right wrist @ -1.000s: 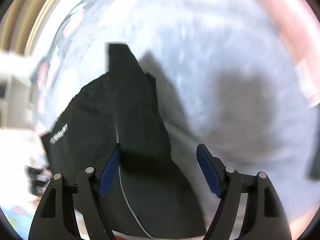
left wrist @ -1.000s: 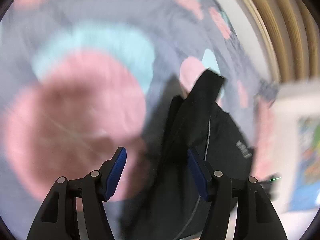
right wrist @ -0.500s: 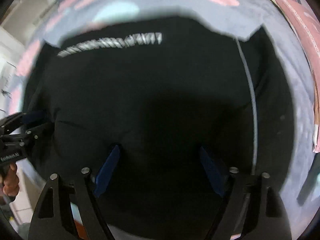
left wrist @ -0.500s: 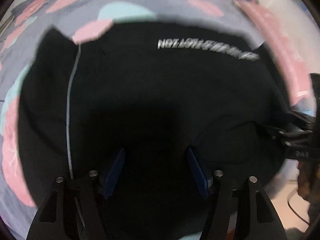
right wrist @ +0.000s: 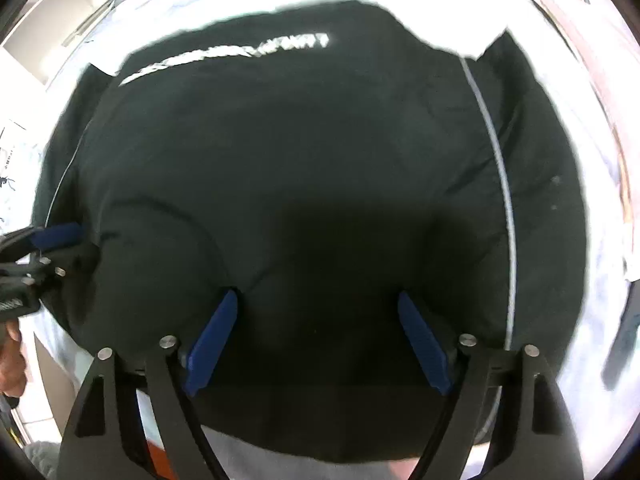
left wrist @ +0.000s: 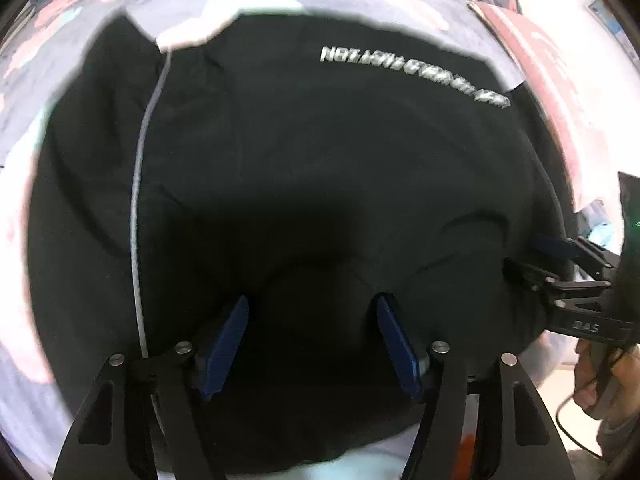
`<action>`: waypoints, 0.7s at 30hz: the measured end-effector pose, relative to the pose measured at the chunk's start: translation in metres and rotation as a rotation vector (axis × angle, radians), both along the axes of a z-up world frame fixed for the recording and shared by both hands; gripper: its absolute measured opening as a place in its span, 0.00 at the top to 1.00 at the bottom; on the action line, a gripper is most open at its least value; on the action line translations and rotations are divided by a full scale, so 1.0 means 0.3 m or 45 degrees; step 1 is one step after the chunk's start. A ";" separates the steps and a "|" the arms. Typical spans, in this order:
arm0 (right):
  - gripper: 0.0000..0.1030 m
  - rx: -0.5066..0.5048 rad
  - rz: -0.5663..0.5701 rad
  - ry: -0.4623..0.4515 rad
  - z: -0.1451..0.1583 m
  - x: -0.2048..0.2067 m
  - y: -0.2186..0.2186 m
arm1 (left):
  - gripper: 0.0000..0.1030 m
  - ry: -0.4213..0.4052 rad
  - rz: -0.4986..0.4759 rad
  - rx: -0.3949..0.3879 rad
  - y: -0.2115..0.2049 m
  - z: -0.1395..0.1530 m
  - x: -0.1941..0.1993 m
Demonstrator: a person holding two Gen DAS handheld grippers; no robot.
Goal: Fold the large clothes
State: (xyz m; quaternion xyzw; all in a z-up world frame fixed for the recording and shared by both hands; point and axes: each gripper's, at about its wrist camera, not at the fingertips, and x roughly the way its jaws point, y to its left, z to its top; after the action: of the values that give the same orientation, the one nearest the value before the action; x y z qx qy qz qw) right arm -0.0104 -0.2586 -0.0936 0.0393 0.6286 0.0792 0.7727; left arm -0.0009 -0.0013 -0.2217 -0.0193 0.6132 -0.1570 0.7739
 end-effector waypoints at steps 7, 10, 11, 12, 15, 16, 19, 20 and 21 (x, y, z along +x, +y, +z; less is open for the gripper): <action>0.15 -0.007 -0.058 0.057 0.045 0.045 0.010 | 0.32 -0.072 0.040 0.029 -0.013 0.093 0.032; 0.15 0.048 -0.117 0.022 0.132 0.053 -0.025 | 0.32 -0.171 0.047 0.026 -0.015 0.218 0.038; 0.15 0.057 -0.128 -0.005 0.169 0.058 -0.032 | 0.32 -0.212 0.049 0.023 -0.017 0.263 0.052; 0.15 0.060 -0.138 -0.035 0.209 0.063 -0.040 | 0.32 -0.264 0.049 0.031 -0.018 0.316 0.057; 0.15 0.061 -0.148 -0.142 0.354 0.082 -0.048 | 0.32 -0.391 0.046 0.054 -0.035 0.460 0.058; 0.15 0.060 -0.147 -0.168 0.399 0.093 -0.034 | 0.32 -0.423 0.046 0.052 -0.041 0.511 0.063; 0.15 0.061 -0.138 -0.250 0.524 0.077 -0.012 | 0.32 -0.519 0.071 0.041 -0.060 0.639 0.050; 0.15 0.068 -0.139 -0.271 0.559 0.064 -0.028 | 0.32 -0.555 0.074 0.044 -0.084 0.671 0.046; 0.15 0.079 -0.140 -0.294 0.594 0.066 -0.025 | 0.32 -0.586 0.074 0.049 -0.099 0.707 0.042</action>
State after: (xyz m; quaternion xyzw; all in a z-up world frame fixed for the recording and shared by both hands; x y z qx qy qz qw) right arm 0.0093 -0.2661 0.0848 0.0884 0.5296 0.0601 0.8415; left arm 0.0118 -0.0311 -0.0097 0.0143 0.4225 -0.1232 0.8978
